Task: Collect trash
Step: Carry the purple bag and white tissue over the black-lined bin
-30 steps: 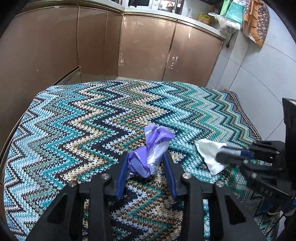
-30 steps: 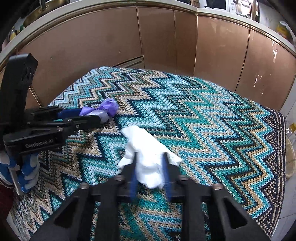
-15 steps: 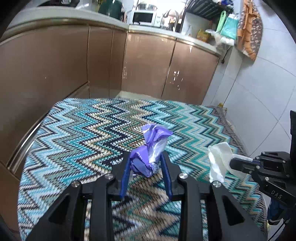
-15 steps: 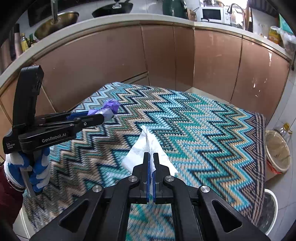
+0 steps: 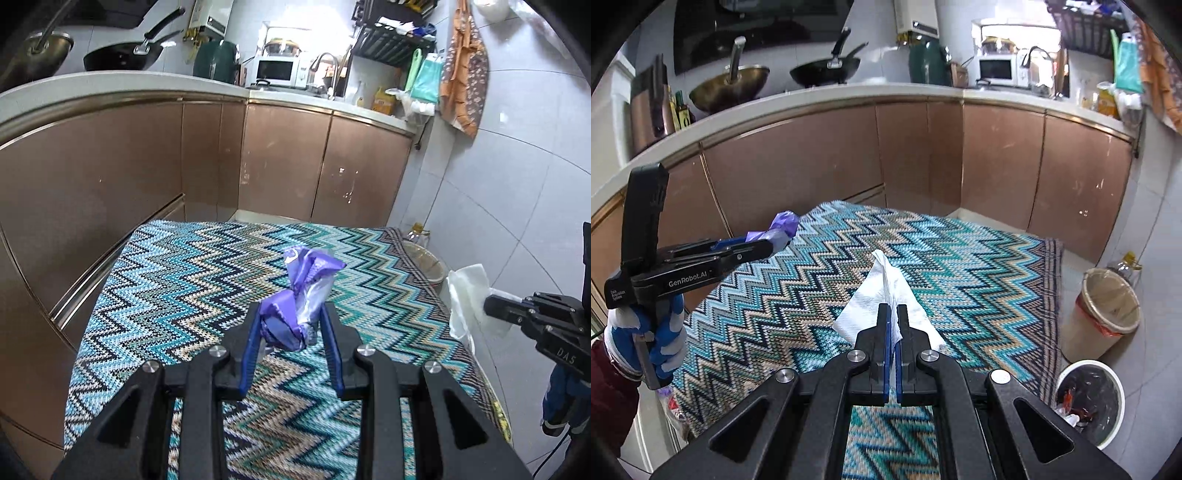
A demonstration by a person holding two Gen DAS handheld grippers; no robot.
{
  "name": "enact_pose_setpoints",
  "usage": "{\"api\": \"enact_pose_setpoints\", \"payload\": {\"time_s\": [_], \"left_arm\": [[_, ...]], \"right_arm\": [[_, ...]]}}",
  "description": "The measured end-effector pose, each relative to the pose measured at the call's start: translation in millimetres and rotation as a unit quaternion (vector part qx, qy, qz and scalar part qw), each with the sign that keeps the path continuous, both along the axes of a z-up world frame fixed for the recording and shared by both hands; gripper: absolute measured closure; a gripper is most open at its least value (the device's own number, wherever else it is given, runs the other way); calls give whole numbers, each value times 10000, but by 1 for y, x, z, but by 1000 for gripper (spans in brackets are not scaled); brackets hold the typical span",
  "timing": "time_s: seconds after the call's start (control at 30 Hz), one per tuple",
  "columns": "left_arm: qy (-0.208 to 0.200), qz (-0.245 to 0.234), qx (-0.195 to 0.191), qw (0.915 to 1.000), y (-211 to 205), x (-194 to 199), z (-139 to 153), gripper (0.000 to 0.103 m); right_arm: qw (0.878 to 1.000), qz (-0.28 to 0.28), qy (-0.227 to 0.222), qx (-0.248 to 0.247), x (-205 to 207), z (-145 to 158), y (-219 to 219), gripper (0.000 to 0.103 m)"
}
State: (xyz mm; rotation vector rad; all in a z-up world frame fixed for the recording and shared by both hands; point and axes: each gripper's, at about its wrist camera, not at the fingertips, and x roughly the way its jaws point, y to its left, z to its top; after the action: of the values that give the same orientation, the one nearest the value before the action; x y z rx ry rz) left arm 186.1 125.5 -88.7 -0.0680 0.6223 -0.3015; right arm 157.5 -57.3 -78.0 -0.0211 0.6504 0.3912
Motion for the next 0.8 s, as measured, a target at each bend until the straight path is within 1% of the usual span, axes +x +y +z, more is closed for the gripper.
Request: {"api": "enact_pose_setpoints", "payload": {"time_s": [0.23,0.4,0.5,0.6,0.8], "left_arm": [[-275,-243,88,9993,-30,-34,27,73],[-392,-512,174,9978,-68,-45,42,73],[-410,-732,231,9962,-96,-46,47,73],[-345,-1021,300,9937,-135,-41,47,73],[-88,-1632,406,9857,-217,-20,34,73]], "right_arm": [[9988,-303,-298,242,-40,20,-35,101],[9960,-599,-464,463,-64,28,-72,101],[9934,-854,-542,545,-73,31,-98,101],[9893,-1218,-608,524,-81,29,-127,101],[9780,-1946,-643,385,-84,18,-186,101]]}}
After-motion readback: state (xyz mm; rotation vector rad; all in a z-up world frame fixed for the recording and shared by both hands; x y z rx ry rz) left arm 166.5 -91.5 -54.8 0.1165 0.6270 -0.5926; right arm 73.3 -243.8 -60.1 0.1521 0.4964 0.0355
